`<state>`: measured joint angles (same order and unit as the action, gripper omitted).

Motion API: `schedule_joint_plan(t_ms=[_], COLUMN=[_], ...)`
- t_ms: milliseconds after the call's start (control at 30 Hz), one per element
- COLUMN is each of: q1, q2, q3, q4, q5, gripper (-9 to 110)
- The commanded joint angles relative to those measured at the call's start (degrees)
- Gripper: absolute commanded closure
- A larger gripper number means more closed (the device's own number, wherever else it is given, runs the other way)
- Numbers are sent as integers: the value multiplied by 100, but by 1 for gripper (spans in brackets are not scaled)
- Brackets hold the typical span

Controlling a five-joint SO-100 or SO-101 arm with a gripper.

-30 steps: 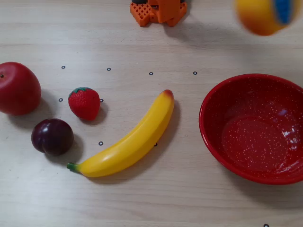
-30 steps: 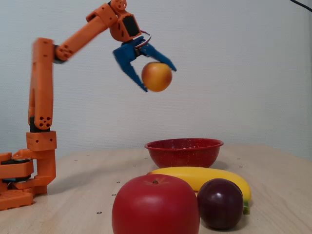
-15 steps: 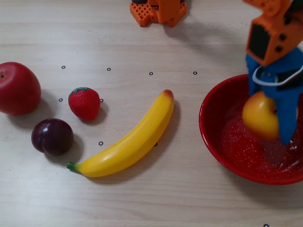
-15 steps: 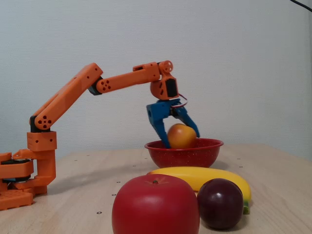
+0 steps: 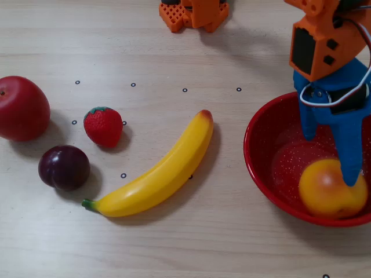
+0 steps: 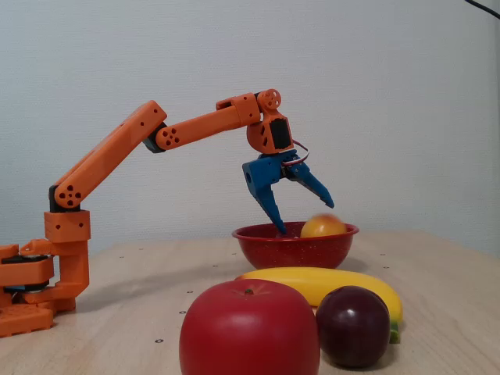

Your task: Put the peach in the red bowl.

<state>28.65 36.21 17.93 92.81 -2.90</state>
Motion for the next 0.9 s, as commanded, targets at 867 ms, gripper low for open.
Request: schedule_joint_plan(t_ms=[867], q1=[-2101], q2=[9853], q3=[8578], q4=[-1450], q5=[378], gripper=[101])
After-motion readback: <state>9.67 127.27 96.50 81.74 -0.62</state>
